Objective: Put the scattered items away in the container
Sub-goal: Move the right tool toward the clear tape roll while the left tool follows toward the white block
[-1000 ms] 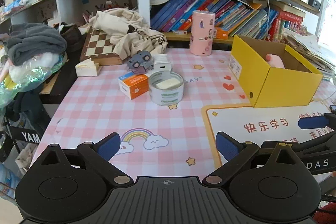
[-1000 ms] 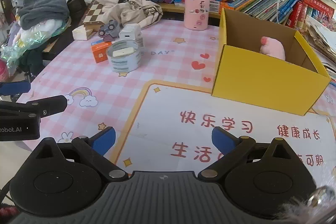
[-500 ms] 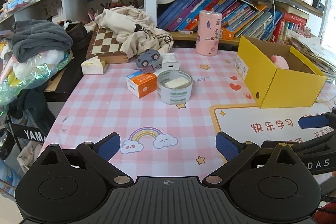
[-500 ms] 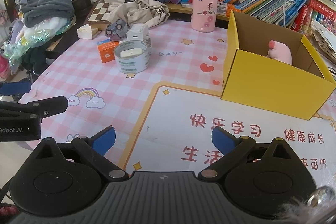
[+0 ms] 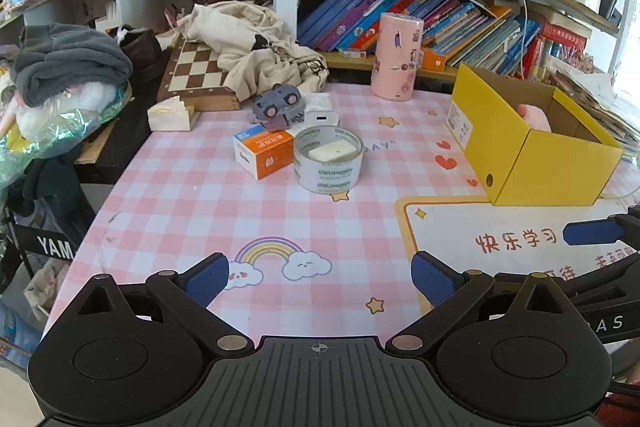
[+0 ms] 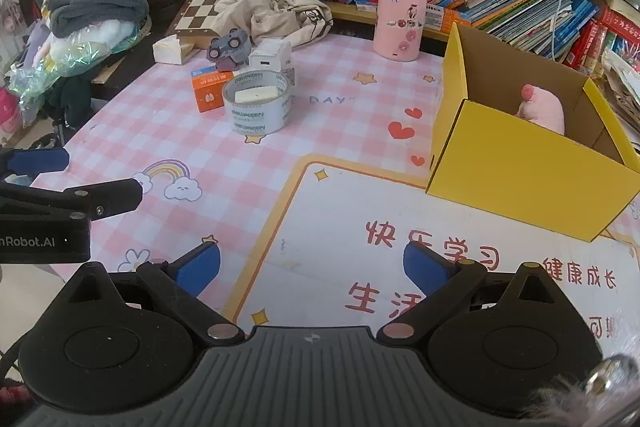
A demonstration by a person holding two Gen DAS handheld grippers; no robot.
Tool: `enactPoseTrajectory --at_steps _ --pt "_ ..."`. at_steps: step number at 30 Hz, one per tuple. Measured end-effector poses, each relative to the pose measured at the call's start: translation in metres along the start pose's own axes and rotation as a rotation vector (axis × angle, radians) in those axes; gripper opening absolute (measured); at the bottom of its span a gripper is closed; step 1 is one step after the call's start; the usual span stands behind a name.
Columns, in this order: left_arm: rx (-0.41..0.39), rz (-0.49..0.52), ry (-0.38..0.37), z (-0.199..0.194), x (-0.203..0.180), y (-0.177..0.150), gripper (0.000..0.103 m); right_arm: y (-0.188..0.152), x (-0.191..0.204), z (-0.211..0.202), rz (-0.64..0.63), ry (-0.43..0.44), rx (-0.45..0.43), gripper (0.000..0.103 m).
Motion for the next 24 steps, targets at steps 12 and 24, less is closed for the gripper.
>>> enactPoseTrajectory --at_steps 12,24 --pt "0.014 -0.032 0.062 0.019 0.015 0.015 0.099 0.027 0.004 0.030 -0.046 0.056 0.017 0.099" --pt "0.034 -0.100 0.064 0.049 0.029 0.028 0.099 0.045 0.016 0.059 -0.177 0.095 0.047 0.099"
Point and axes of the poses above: each gripper's, at about its wrist camera, not at the fingertips, and z roughly the way its jaws point, x to its left, y to its top, the point moved 3 cm from there along z, roughly the way its jaws point, and after that the axes turned 2 degrees about z, right-handed, at the moved point
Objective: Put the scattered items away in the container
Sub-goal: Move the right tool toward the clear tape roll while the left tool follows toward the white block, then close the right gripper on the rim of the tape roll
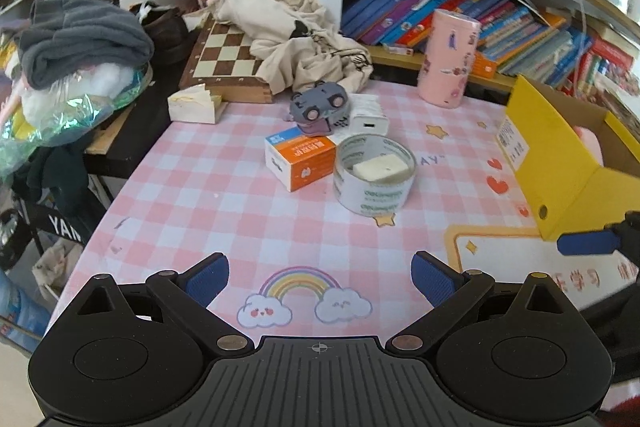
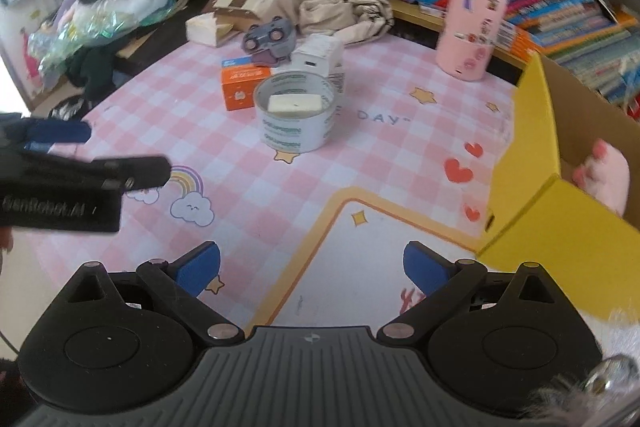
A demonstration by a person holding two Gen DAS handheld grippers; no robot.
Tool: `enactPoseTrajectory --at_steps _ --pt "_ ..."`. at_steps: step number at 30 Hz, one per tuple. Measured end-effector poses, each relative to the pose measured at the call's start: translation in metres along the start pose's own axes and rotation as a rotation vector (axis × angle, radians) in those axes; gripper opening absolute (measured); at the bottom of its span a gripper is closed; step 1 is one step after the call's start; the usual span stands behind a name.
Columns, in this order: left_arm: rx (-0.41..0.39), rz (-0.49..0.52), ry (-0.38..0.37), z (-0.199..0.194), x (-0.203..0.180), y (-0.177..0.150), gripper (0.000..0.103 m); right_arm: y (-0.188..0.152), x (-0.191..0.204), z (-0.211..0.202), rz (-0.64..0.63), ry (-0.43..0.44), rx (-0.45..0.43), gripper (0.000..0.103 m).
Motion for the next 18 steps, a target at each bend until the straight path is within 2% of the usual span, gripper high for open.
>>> enactPoseTrajectory --at_steps 7,15,18 --pt "-0.018 -0.069 -0.022 0.019 0.010 0.015 0.099 0.020 -0.001 0.023 -0.060 -0.012 -0.038 0.099" --pt "0.006 -0.073 -0.026 0.040 0.011 0.023 0.099 0.047 -0.002 0.061 -0.048 0.070 -0.055 0.099" --pt "0.015 -0.109 0.001 0.046 0.017 0.025 0.099 0.057 -0.003 0.079 -0.036 0.095 -0.061 0.099"
Point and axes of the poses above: each gripper's, at about its wrist camera, not at the fingertips, and z roughly the way its jaws point, x to its left, y to its top, the point moved 3 cm from there along z, roughly the way its jaws point, and after that the axes turned 2 degrees about z, right-handed, at the moved point
